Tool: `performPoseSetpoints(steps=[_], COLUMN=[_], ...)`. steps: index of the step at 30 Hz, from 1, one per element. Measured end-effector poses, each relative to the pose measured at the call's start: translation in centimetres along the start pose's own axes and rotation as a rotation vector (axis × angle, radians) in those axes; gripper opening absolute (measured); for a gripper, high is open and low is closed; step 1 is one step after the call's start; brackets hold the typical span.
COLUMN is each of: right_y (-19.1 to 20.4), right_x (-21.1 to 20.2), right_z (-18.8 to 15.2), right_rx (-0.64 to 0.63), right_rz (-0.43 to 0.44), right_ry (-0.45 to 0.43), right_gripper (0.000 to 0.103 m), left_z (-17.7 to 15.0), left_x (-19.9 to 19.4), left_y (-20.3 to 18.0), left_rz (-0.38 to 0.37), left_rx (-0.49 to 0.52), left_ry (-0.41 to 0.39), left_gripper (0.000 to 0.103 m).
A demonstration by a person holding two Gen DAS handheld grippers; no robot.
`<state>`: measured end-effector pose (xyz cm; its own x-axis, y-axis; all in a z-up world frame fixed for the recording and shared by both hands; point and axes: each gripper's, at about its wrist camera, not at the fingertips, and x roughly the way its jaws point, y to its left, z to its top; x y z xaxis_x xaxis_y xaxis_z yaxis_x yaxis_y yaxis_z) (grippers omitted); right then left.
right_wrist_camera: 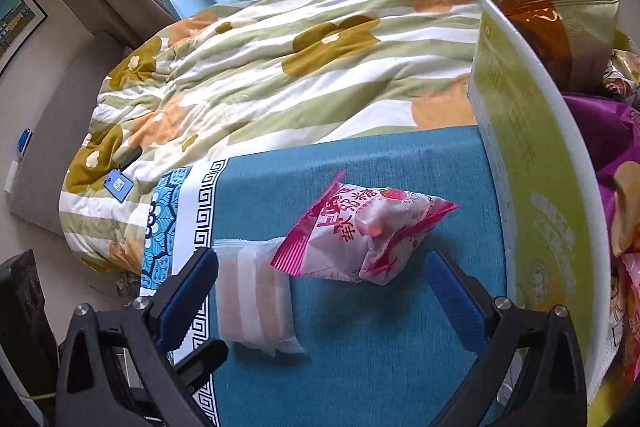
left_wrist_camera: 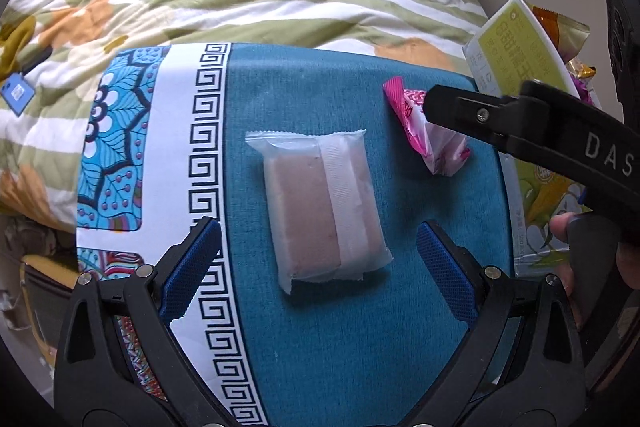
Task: Organize snacks
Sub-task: 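Grasp the white wrapped cake with the left gripper while the right grasps the pink strawberry bag, then carry both snacks into the yellow box and open both grippers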
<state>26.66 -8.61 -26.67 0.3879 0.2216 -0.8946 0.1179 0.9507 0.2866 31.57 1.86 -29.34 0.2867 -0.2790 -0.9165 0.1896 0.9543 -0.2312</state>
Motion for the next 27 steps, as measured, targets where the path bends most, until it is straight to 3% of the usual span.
performPoseSetpoints(steps=[7, 11, 14, 25, 27], right_y=[-1.2, -1.4, -1.5, -1.7, -1.6], right_x=[3.6, 4.9, 5.7, 7.2, 7.2], right_z=[1.1, 1.6, 1.7, 2.3, 2.4], right_rx=[0.023, 0.028, 0.025, -0.015, -0.038], right_rz=[-0.038, -0.038, -0.055, -0.073, -0.091], right_ry=[0.091, 0.137, 0.163, 0.191, 0.186], right_gripper=[0.103, 0.103, 0.103, 0.102, 0.096], left_z=[0.6, 0.9, 1.3, 1.6, 1.5], left_x=[4.1, 5.1, 5.2, 4.9, 4.7], left_y=[-1.0, -1.7, -2.0, -1.2, -1.0], left_rz=[0.041, 0.097, 0.141, 0.119, 0.116], left_rx=[-0.01, 0.019, 0.046, 0.039, 0.033], left_ry=[0.038, 0.032, 0.015, 0.024, 0.026], left_gripper=[0.095, 0.085, 0.067, 0.063, 0.063])
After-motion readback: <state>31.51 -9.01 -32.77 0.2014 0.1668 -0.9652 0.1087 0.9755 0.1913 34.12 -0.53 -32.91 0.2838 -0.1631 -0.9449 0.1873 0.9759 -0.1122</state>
